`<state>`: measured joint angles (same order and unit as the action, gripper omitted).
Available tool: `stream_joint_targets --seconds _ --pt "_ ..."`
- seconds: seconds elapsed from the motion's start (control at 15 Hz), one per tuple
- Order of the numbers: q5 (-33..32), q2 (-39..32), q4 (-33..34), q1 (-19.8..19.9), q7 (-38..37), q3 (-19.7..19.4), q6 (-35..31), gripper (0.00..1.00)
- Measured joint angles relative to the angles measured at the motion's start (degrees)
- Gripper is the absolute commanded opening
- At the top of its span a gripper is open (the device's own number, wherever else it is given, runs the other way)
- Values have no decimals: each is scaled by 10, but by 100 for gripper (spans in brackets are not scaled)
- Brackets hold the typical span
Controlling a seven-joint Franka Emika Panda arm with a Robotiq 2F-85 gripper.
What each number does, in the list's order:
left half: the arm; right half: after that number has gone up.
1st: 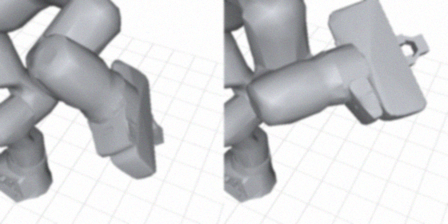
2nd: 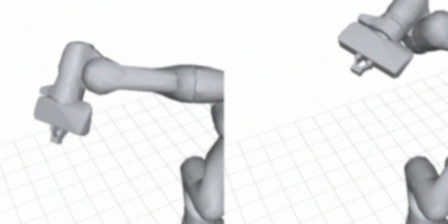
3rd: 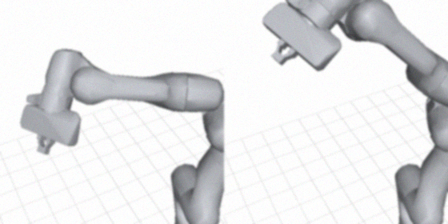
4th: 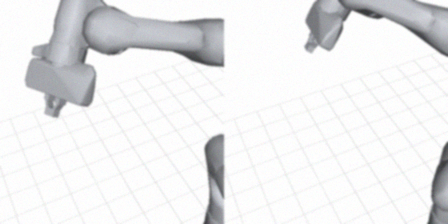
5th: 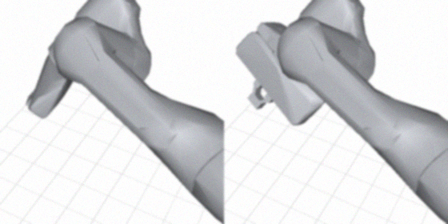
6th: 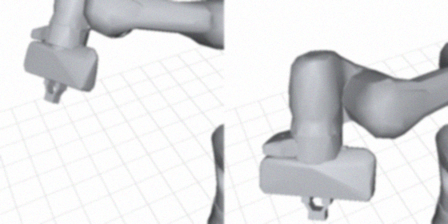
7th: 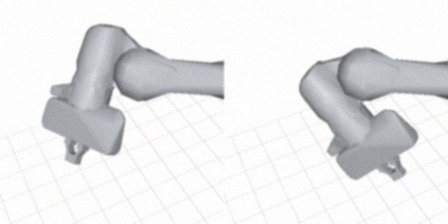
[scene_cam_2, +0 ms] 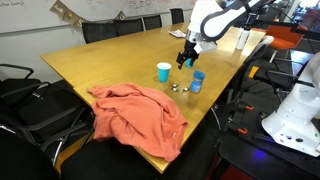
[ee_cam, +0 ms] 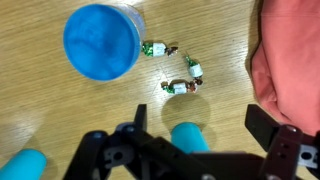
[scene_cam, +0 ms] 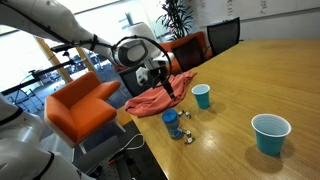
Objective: Take the left sweet and put it in the left blue cup
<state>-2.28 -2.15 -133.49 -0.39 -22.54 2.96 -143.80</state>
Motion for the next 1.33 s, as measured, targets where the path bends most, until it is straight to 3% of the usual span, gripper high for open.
stream_joint_targets --seconds 1.33 --pt "-69 -222 124 -30 115 -27 -3 100"
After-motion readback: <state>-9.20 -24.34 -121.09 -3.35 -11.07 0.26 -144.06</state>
